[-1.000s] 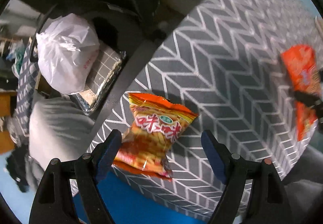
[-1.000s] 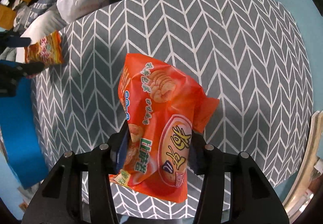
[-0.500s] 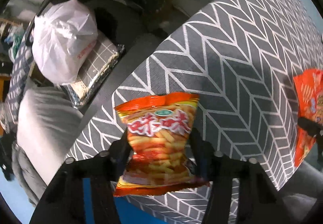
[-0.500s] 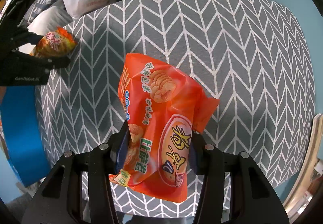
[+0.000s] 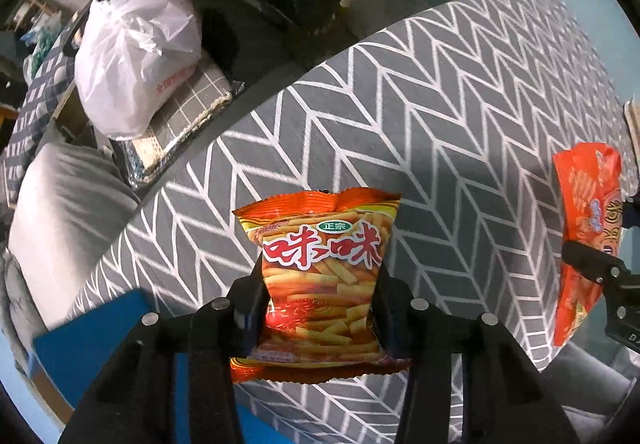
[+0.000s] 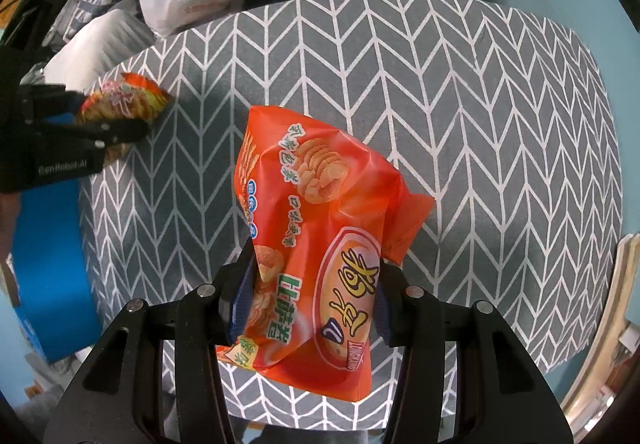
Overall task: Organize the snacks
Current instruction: 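Lift both held bags and carry them over the box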
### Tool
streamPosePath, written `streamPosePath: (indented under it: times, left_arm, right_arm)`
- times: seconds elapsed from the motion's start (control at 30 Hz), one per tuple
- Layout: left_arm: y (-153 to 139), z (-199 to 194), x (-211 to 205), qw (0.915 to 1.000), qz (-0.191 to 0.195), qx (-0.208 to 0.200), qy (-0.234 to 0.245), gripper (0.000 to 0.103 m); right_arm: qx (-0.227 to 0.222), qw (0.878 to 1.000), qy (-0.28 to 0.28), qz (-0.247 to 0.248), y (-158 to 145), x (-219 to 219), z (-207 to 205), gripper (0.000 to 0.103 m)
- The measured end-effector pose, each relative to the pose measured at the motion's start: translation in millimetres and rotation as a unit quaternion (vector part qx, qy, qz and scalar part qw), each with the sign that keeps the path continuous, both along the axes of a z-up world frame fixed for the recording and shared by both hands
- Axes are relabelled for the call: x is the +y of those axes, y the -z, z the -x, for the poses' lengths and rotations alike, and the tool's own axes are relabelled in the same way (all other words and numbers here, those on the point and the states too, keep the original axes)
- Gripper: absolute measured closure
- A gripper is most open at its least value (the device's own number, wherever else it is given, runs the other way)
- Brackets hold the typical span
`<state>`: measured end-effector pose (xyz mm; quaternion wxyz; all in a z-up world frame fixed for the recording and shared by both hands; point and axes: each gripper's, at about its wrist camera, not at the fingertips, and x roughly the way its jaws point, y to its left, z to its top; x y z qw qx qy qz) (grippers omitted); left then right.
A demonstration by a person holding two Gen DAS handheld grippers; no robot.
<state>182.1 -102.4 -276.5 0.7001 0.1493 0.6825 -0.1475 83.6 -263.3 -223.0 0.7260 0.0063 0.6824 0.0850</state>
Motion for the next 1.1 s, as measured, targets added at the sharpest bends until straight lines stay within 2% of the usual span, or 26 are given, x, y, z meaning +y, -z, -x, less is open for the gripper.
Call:
streamPosePath:
  times: [0.27, 0.4, 0.53, 0.73, 1.1]
  left_arm:
    - [-33, 34, 3, 0.9990, 0.016, -0.019, -0.036, 0.057]
    - [-51, 52, 12, 0.9956, 0.038, -0.024, -0.083, 0.057]
    - [-68, 68, 17, 0.9928, 0.043, -0.040, -0.104, 0.057]
    - [-96, 89, 36, 0.9845, 0.069, -0.053, -0.153, 0.057]
    - [-132, 114, 79, 0.9717, 0.077, -0.088, -0.205, 0.057]
  right_arm:
    - [-0.018, 1.000, -0.021, 0.008, -23, 4, 9, 0.054]
    - [-0.030, 0.999, -0.032, 0.009, -38, 6, 10, 0.054]
    - [-0.038, 0.998, -0.045, 0.009, -54, 9, 12, 0.054]
    - [-0.054, 0.996, -0.073, 0.011, -76, 23, 15, 0.054]
    - [-0.077, 0.990, -0.119, -0.005, -114, 56, 23, 0.054]
